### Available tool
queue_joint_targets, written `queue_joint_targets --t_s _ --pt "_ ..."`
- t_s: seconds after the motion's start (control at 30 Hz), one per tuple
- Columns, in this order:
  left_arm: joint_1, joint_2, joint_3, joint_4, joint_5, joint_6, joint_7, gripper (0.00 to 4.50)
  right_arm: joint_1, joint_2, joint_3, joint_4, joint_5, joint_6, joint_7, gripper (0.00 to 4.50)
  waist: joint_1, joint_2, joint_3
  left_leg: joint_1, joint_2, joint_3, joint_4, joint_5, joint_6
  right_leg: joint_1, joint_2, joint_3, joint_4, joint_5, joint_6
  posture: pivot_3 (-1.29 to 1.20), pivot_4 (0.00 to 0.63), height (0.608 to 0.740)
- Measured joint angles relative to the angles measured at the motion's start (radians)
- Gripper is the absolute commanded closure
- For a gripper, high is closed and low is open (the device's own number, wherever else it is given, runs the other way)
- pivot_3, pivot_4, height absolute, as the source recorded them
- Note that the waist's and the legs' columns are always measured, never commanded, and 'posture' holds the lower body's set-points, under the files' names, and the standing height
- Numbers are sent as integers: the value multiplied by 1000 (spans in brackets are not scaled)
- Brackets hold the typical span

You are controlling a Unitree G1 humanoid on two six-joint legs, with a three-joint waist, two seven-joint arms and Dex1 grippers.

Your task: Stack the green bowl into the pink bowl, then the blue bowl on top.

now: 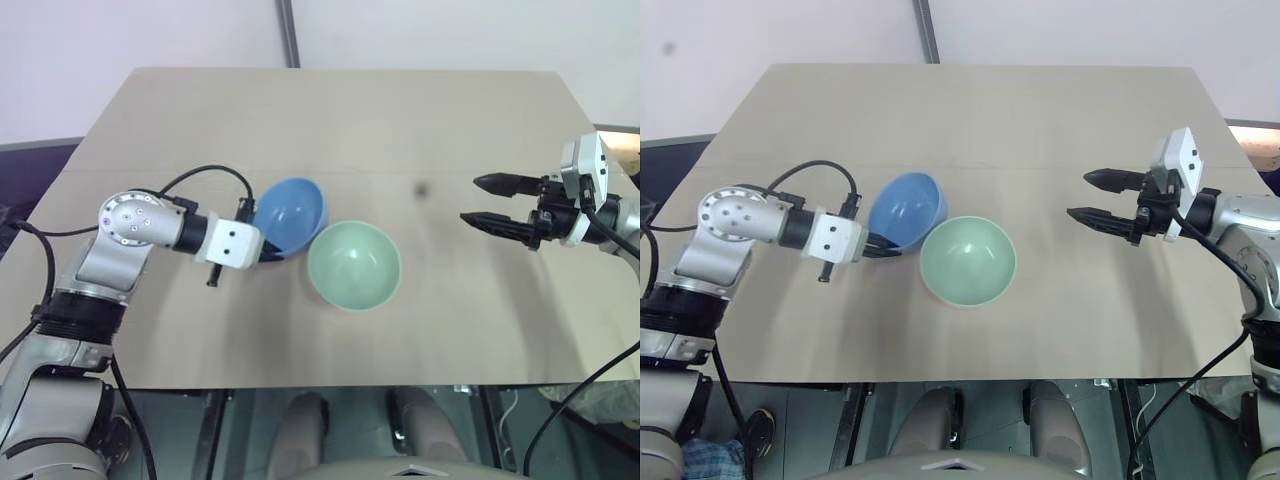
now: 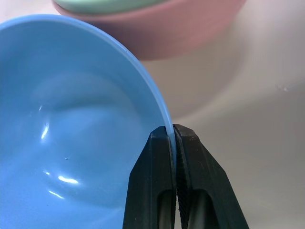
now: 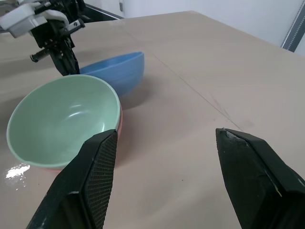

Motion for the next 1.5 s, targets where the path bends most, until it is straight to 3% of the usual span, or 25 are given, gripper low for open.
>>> queue_joint_targets --t_s 0.2,0.4,0.73,0.97,1.0,1.07,1.27,1.5 --pt "-119 53 10 16 -8 19 -36 4460 -1 4 5 2 0 -2 10 905 -1 0 0 0 0 0 0 0 0 0 0 0 0 0 0 0 150 740" --pt "-211 10 9 6 -35 46 -43 4460 -6 4 11 6 -3 -11 12 905 1 0 0 0 0 0 0 0 0 0 0 0 0 0 0 0 150 740" --pt "-172 -85 -73 -218 -91 146 -93 4460 -14 4 17 8 -4 -14 11 905 -4 0 0 0 0 0 0 0 0 0 0 0 0 0 0 0 150 740" --pt "-165 -88 -102 -231 -86 153 -133 4460 -14 4 17 8 -4 -14 9 905 -2 0 0 0 0 0 1 0 0 0 0 0 1 0 0 0 150 740" --pt "-165 -88 -111 -231 -85 147 -141 3977 -14 4 17 7 -4 -14 7 905 -2 0 0 0 0 0 1 0 0 0 0 0 1 0 0 0 150 740" --pt "-165 -90 -113 -231 -87 146 -150 3545 -14 4 17 7 -4 -14 7 905 -2 0 0 0 0 0 1 0 0 0 0 0 1 0 0 0 150 740" --pt "-158 -109 -112 -234 -93 133 -157 567 -14 4 16 7 -4 -14 5 905 -2 0 0 0 0 0 2 0 0 0 0 0 1 0 0 0 150 740" --pt "-159 -99 -74 -234 -146 204 -149 567 -15 4 18 12 -4 -15 10 905 -3 0 0 0 0 0 2 0 0 0 0 0 1 0 0 0 150 740"
